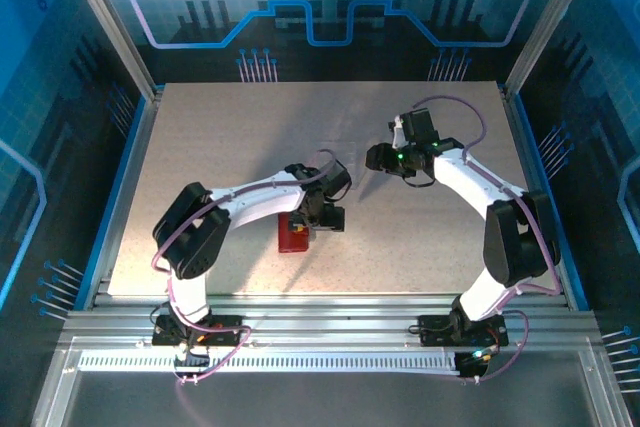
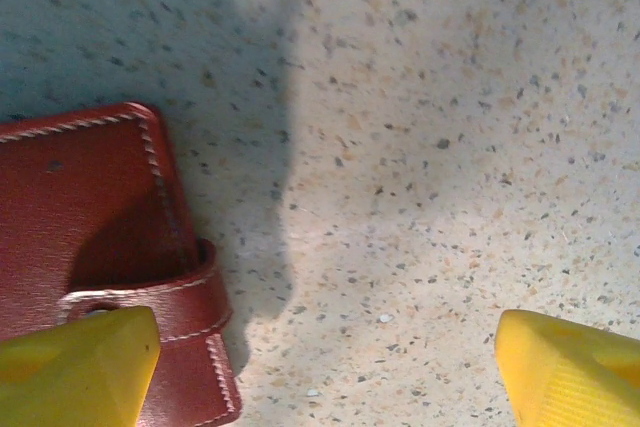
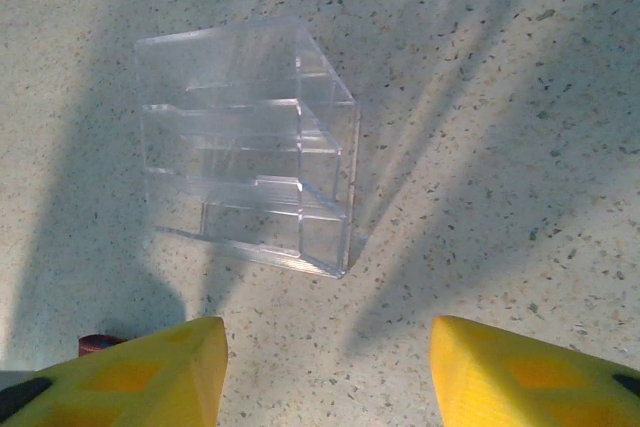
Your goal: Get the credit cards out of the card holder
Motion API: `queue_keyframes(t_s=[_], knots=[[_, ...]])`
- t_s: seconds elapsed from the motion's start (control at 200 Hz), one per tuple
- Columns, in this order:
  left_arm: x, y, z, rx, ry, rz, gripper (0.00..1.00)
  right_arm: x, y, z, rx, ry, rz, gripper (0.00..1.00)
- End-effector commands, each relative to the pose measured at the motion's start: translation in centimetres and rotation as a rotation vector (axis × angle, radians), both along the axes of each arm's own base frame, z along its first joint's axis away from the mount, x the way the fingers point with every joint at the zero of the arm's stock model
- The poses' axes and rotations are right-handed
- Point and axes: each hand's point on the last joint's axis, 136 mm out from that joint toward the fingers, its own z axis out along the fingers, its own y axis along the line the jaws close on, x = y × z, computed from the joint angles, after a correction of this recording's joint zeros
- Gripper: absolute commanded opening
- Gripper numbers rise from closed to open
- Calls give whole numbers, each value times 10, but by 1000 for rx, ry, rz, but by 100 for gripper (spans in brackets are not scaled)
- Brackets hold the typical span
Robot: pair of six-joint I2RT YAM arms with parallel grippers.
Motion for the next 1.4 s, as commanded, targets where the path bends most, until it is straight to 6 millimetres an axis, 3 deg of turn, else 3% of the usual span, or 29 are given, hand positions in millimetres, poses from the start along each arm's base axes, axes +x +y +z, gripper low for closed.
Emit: queue_keyframes(t_s=[0.0,0.29,0.56,0.79,0.976,1.096,1.201,1.396], knots=[[2,28,19,4,-38,83,90,-12,11,3,23,16,45,56],[6,72,22,-110,-54,201,93,-40,64,-2,10,102,143,56],[7,101,7,-249,-35,280,90,-76,119,-20,-59,165,240,56],[8,110,6,-436,-41,363,63,-102,154,-36,-121,199,317,50],[-2,105,-2,-538,-4,376,42,-112,164,-42,-171,233,361,39],[-10,105,-7,-608,16,403,40,-119,171,-43,-215,232,414,34],[-12,108,-4,-669,9,430,39,-127,183,-42,-239,181,573,34],[-9,106,10,-751,-12,425,40,-144,202,-32,-271,-76,1083,33]])
